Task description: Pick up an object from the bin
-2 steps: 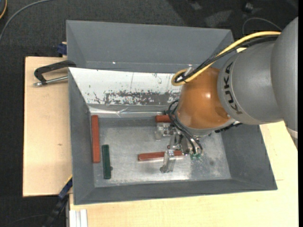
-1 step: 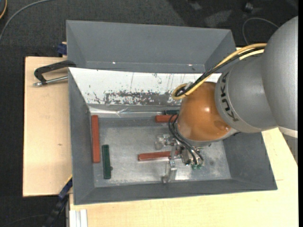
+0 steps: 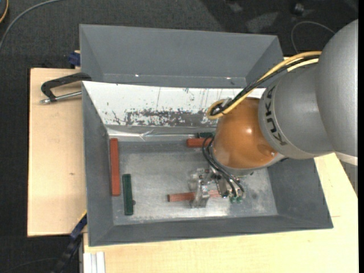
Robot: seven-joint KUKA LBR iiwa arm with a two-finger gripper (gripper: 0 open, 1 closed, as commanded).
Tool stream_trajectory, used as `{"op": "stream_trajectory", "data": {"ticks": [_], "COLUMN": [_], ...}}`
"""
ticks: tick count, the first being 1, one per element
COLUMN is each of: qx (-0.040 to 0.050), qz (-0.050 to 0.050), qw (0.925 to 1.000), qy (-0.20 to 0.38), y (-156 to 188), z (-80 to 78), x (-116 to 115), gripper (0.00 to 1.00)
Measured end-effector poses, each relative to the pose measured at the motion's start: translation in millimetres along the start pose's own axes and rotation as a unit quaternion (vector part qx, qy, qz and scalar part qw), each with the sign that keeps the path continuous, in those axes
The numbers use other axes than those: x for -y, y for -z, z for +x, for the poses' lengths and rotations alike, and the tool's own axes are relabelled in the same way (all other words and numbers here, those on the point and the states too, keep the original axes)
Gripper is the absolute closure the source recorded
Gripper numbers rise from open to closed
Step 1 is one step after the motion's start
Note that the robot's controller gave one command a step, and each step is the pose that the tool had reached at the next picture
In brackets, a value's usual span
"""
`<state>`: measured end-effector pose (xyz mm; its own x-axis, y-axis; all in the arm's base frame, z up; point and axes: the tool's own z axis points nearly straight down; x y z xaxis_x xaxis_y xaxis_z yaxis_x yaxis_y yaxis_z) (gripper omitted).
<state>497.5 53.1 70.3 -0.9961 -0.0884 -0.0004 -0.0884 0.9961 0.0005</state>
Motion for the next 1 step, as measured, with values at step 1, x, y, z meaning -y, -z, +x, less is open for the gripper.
{"op": "stream_trajectory", "data": {"ticks": [1], "qx": [0.0069], "qz": [-0.001], "qw": [0.9997], "qy": [-0.022], "y": [102.0], "z": [-21.1], "x": [-11.6], "gripper": [1.0]}}
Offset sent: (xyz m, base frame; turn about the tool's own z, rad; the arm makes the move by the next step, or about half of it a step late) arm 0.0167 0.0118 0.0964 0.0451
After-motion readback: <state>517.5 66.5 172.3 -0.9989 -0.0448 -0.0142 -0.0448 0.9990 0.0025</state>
